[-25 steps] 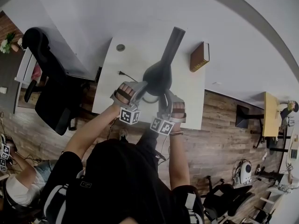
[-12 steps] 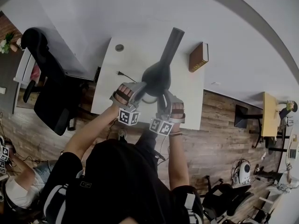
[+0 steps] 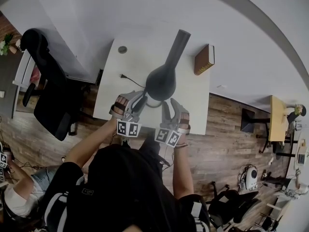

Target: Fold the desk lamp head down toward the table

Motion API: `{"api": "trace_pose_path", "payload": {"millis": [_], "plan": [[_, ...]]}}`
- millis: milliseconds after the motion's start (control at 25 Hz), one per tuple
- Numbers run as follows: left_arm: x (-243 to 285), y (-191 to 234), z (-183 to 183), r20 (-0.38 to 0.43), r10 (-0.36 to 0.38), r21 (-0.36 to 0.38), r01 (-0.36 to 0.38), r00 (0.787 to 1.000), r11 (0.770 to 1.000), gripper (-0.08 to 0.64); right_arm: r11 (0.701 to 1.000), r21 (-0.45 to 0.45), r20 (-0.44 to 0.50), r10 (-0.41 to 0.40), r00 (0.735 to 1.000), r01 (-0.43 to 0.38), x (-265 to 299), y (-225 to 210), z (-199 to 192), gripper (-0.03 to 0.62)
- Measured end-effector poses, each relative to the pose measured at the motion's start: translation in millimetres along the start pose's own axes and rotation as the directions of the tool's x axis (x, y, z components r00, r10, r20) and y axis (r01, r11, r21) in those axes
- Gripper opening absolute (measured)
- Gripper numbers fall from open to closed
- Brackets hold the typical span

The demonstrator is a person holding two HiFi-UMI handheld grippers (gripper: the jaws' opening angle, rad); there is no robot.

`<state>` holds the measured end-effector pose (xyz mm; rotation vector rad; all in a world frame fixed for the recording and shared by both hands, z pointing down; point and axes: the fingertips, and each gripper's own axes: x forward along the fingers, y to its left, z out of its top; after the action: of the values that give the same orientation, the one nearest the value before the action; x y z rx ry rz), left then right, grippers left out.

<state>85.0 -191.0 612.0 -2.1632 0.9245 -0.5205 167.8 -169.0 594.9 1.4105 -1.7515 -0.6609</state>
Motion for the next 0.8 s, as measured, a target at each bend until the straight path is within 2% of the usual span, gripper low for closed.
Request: {"api": "trace_pose_path", "payload": {"millis": [80, 160, 280, 360, 480, 560, 600, 640, 720, 760, 800], "plan": [[-9.4, 4.1, 1.4, 0.005, -0.007, -0.067, 0.007, 1.0, 0.998, 0.179, 0.991, 0.131, -0.001, 0.011, 1.0, -0.011, -6.5, -5.2, 0.4, 0.175], [-15.6, 12.9, 5.7, 0.016, 0.006, -0.118, -0.004, 1.0, 0.993, 0.179, 0.964, 0.264, 0.001, 0.015, 1.0, -0.015, -12.2, -12.5, -0.4, 0.169], [-21.8, 31.3, 13.2, 0.023, 0.024, -0.235, -0.018, 0.999, 0.972, 0.17, 0.893, 0.451, 0.016, 0.014, 1.0, -0.02, -18.9, -28.4, 5.3, 0.153], [-26.4, 44.4, 18.1, 0.028, 0.032, -0.334, -0.021, 0.999, 0.942, 0.145, 0.832, 0.555, 0.033, 0.011, 0.999, -0.028, -22.0, -38.8, 12.3, 0.143], [-31.9, 65.8, 28.6, 0.05, 0.06, -0.474, -0.029, 0.997, 0.88, 0.083, 0.733, 0.68, 0.046, 0.003, 0.999, -0.034, -25.7, -50.4, 17.2, 0.118], [-33.6, 76.0, 38.3, 0.085, 0.051, -0.541, 0.003, 0.995, 0.841, 0.043, 0.668, 0.743, 0.052, -0.002, 0.999, -0.037, -28.8, -55.3, 18.4, 0.1], [-34.2, 79.4, 43.2, 0.107, 0.04, -0.58, 0.03, 0.993, 0.814, 0.036, 0.641, 0.766, 0.053, -0.005, 0.999, -0.038, -30.6, -57.2, 18.9, 0.089], [-35.0, 81.4, 47.1, 0.127, 0.028, -0.63, 0.059, 0.992, 0.774, 0.026, 0.619, 0.785, 0.053, -0.009, 0.999, -0.036, -32.4, -59.0, 19.4, 0.08], [-37.4, 81.8, 51.3, 0.138, -0.005, -0.729, 0.105, 0.99, 0.676, 0.025, 0.582, 0.812, 0.053, -0.016, 0.998, -0.034, -35.8, -62.1, 20.6, 0.06], [-38.3, 82.3, 52.4, 0.132, -0.016, -0.76, 0.111, 0.991, 0.64, 0.025, 0.565, 0.825, 0.054, -0.02, 0.998, -0.034, -37.4, -63.3, 21.1, 0.052], [-38.8, 83.3, 53.2, 0.123, -0.019, -0.778, 0.108, 0.992, 0.619, 0.025, 0.548, 0.836, 0.056, -0.022, 0.998, -0.035, -38.9, -64.1, 21.7, 0.04]]}}
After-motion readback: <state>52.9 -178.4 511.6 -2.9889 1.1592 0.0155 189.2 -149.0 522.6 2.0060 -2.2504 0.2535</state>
